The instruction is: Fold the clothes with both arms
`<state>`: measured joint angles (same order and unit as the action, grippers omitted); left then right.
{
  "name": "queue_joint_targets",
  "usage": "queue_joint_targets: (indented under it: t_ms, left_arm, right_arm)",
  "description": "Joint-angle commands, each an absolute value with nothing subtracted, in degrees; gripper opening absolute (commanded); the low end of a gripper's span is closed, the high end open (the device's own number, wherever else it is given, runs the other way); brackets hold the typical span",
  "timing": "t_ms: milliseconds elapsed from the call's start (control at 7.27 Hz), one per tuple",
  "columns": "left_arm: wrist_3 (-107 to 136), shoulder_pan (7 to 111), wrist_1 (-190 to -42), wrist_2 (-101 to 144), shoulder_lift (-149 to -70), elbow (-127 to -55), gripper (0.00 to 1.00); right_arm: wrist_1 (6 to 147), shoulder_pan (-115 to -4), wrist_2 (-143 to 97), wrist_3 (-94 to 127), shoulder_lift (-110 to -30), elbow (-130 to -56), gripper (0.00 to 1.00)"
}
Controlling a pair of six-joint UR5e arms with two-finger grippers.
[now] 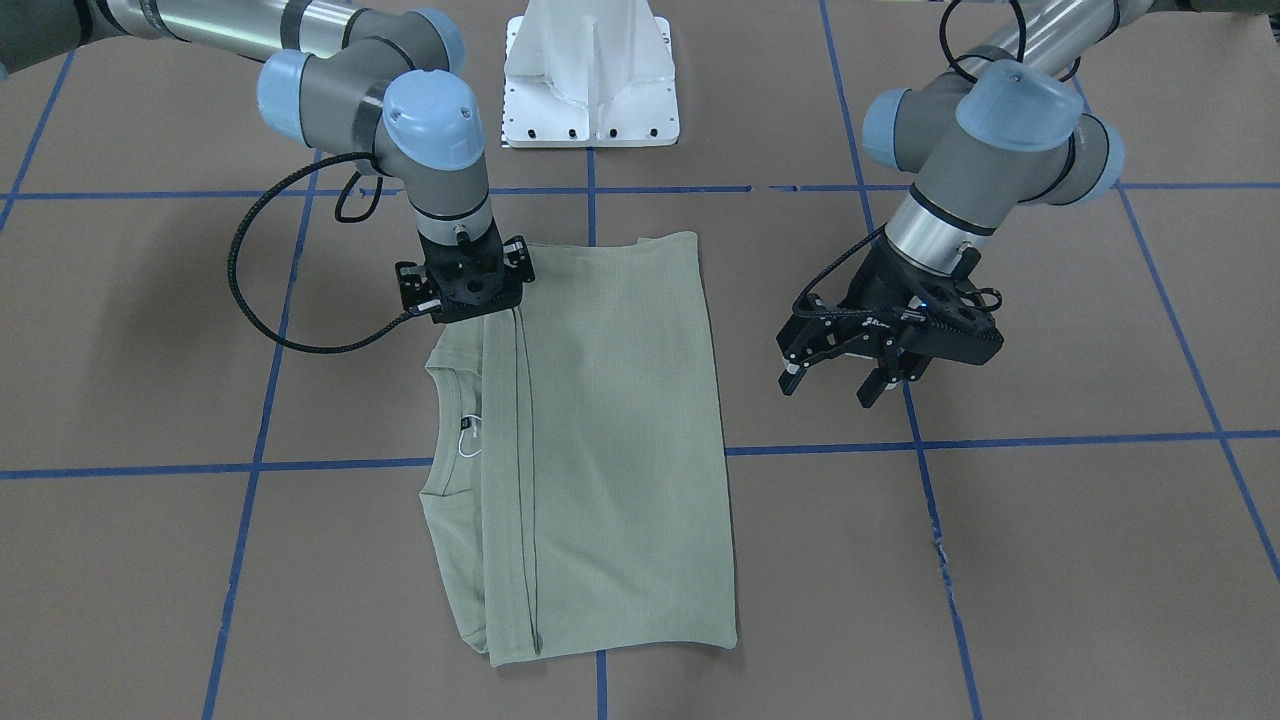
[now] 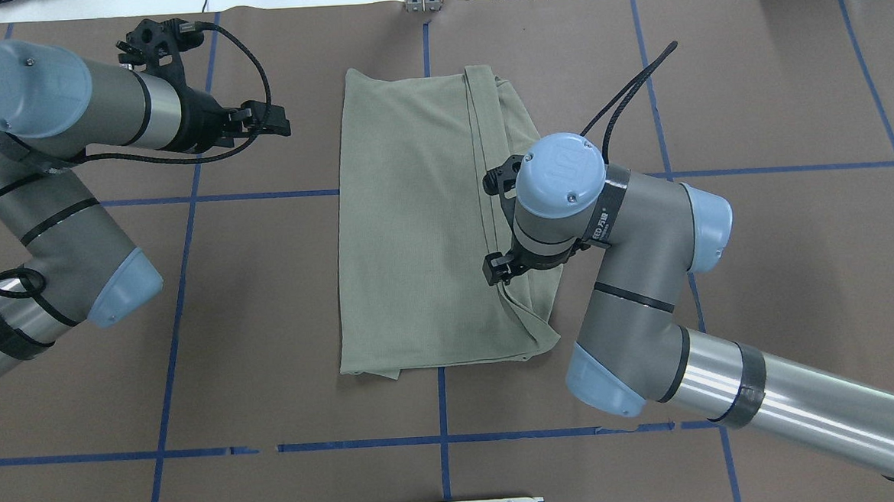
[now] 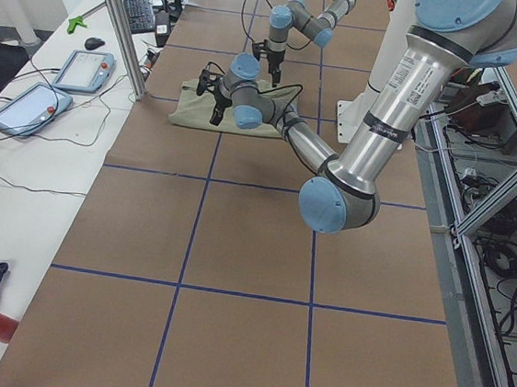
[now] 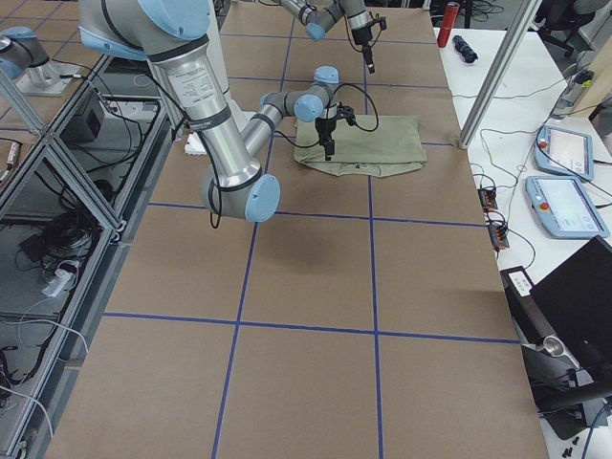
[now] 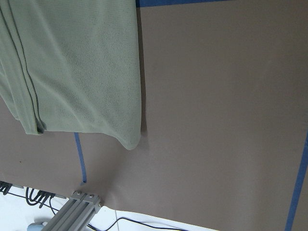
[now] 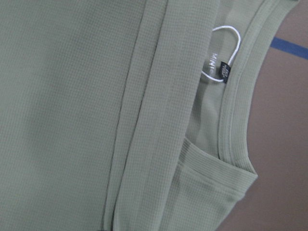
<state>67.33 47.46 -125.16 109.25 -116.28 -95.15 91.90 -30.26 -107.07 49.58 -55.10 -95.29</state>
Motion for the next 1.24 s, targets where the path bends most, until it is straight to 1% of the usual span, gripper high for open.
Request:
queue_joint_targets:
  t_ms: [0, 275, 413, 825, 963, 1100]
  left_arm:
    - [67.32, 47.46, -125.16, 109.25, -116.28, -95.10, 1.00]
    - [67.32, 47.46, -125.33, 109.25, -116.10, -94.92, 1.00]
    - [67.32, 47.46, -125.33, 109.25, -116.10, -94.92, 1.00]
    - [67.32, 47.46, -125.33, 109.25, -116.10, -94.92, 1.00]
    - [67.32, 47.46, -125.33, 109.25, -116.19, -94.83, 1.00]
    - [67.32, 47.46, -125.33, 109.25, -116.28, -94.83, 1.00]
  right_arm:
    - [88.07, -29.19, -107.05, 49.92, -54.49, -92.37, 0.79]
    - [87.80, -28.31, -107.14, 50.18, -54.40, -92.29, 0.68]
    - [87.72, -27.60, -107.23, 50.27, -54.40, -92.29, 0.55]
    - [87.54, -27.51, -107.23, 49.48, -54.32, -92.29, 0.32]
    - [87.54, -27.60, -107.23, 49.40, -54.40, -92.29, 0.25]
    - [87.63, -27.51, -107.23, 49.39, -54.40, -92.29, 0.22]
